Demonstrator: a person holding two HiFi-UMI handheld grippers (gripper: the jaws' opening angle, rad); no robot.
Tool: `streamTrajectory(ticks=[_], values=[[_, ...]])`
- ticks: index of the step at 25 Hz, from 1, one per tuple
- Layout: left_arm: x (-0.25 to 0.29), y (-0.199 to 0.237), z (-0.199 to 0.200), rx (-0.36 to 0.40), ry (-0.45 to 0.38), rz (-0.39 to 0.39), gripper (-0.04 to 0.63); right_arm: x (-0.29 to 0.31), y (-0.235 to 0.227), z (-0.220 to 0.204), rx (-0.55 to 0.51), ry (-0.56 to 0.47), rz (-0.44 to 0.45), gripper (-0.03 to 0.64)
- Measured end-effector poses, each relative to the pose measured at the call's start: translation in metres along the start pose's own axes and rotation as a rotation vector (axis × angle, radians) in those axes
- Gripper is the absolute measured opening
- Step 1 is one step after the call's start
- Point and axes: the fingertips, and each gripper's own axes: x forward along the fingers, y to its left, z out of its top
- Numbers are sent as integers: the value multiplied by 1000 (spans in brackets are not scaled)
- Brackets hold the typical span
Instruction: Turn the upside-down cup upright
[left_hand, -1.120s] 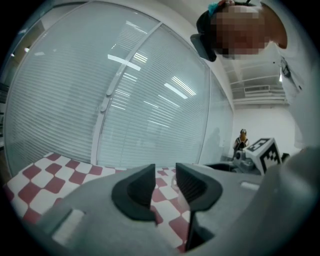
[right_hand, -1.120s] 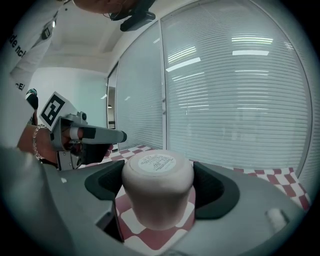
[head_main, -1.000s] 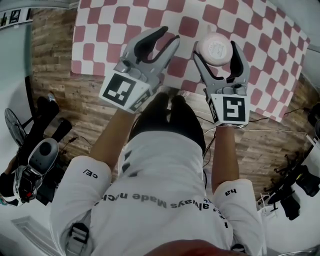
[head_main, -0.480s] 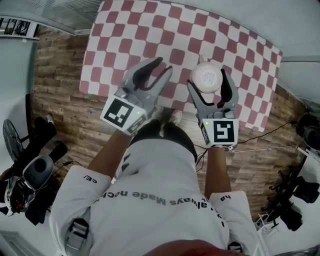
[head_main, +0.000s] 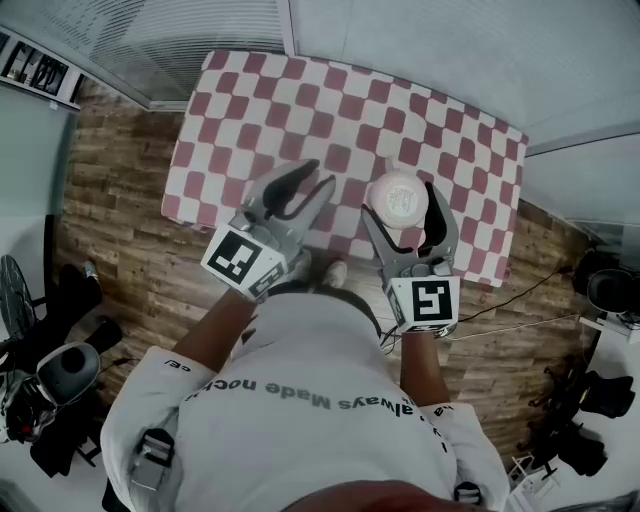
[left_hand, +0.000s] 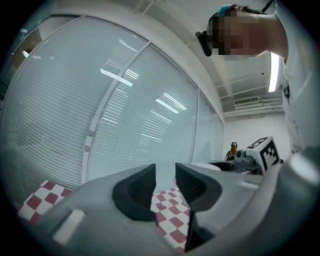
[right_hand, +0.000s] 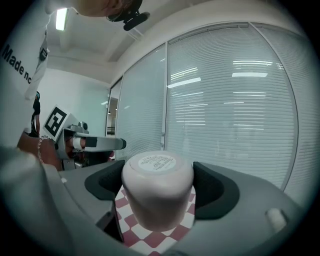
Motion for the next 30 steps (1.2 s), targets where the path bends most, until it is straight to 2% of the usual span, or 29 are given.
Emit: streamTrajectory(ticks=[5, 12, 20, 23, 30], values=[[-5, -19, 9, 6, 5, -29, 121, -17, 3, 22, 5, -11, -15, 430], [-12, -27, 20, -3, -5, -31, 120, -35, 9, 45, 17, -51, -20, 429], [-10, -27, 26, 9, -7, -43, 120, -38, 5, 48, 88, -82, -24, 430], [-8, -28, 24, 7, -6, -46, 120, -41, -5, 45, 158, -115, -42, 428], [-7, -36, 22, 3, -6, -59, 120, -47, -25, 38, 426, -199, -40, 428]])
